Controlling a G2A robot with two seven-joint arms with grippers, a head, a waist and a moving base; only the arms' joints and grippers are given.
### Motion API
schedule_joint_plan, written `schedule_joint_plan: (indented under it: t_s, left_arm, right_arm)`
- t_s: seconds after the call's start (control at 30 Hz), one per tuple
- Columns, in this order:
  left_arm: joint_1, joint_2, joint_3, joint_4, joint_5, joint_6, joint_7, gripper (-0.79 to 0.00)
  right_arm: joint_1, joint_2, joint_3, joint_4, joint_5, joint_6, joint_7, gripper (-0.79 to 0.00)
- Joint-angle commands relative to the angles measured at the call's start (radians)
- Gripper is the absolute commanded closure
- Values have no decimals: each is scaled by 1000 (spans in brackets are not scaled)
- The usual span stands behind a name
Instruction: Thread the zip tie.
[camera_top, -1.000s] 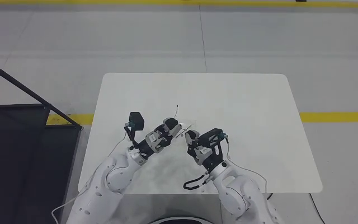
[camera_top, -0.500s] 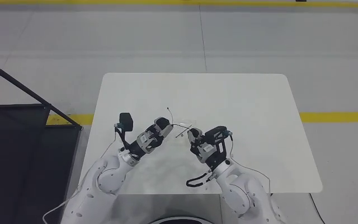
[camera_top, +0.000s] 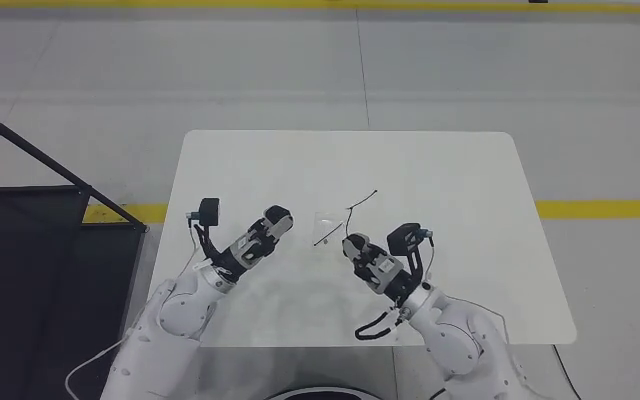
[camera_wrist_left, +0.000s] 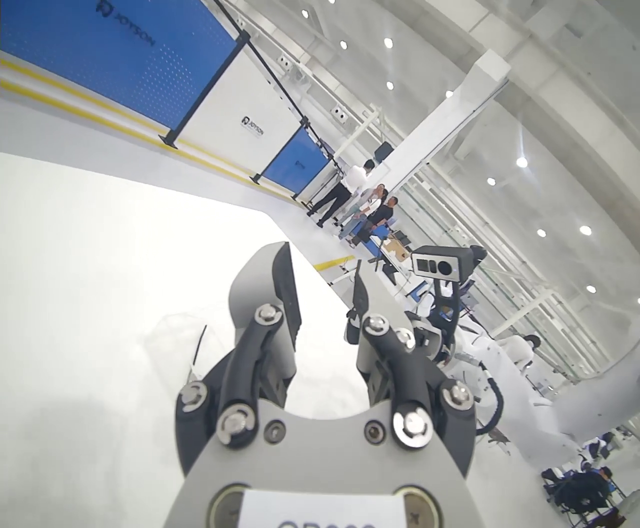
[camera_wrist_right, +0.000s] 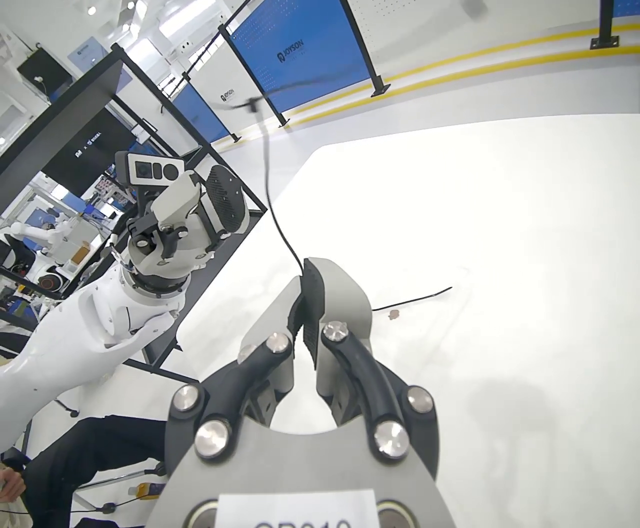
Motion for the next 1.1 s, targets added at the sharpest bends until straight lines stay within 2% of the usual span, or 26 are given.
schedule_joint_plan:
  t_s: [0.0, 0.03, 0.07, 0.13, 0.2, 0.6, 0.73, 0.87, 1.07]
  left_arm:
    - [-7, 1, 6, 1, -22, 2, -25, -351]
    - [-10, 1, 10, 1, -32, 6, -39, -372]
    - [-13, 1, 14, 0, -43, 13, -55, -453]
    - [-19, 2, 23, -3, -69, 31, -95, -785]
    - [-21, 3, 24, -4, -78, 42, -109, -785]
    - [-10, 2, 30, -21, -107, 59, -106, -785]
    - [3, 3, 40, -48, -200, 85, -152, -785]
    - [5, 9, 52, -68, -322, 97, -270, -785]
    - [-24, 18, 62, -58, -550, 166, -456, -785]
  right_arm:
    - [-4, 2, 1, -4, -15, -7, -2, 0]
    - [-7, 2, 1, -8, -31, -5, -10, 0]
    - [-11, 3, -1, -12, -53, 1, -20, 0]
    - [-21, 3, -8, -23, -100, 26, -44, 0]
    - [-31, 2, -16, -33, -131, 58, -67, 0]
    - [-32, 1, -18, -36, -132, 52, -78, 0]
    - [-59, 0, -32, -64, -276, 107, -205, 0]
    - [-98, -1, -73, -82, -478, 178, -336, 0]
    - [-133, -9, -140, -62, -737, 361, -449, 0]
